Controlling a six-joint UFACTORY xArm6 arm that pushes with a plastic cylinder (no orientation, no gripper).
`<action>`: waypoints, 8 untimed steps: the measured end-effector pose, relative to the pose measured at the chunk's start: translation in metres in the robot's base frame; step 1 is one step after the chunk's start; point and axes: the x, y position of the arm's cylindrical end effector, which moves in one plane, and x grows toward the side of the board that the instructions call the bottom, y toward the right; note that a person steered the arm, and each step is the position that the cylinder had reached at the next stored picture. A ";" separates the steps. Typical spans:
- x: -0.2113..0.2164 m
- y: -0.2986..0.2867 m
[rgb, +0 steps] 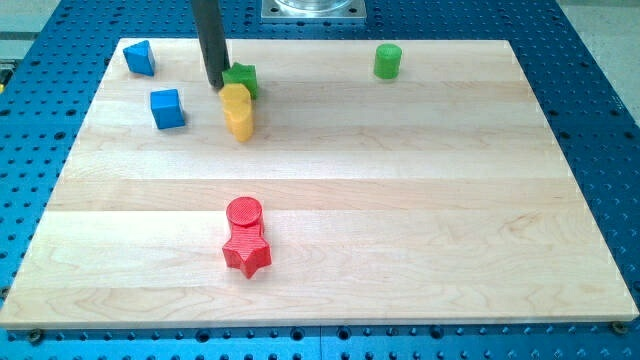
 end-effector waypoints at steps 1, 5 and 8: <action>0.039 0.018; 0.097 0.111; -0.017 0.273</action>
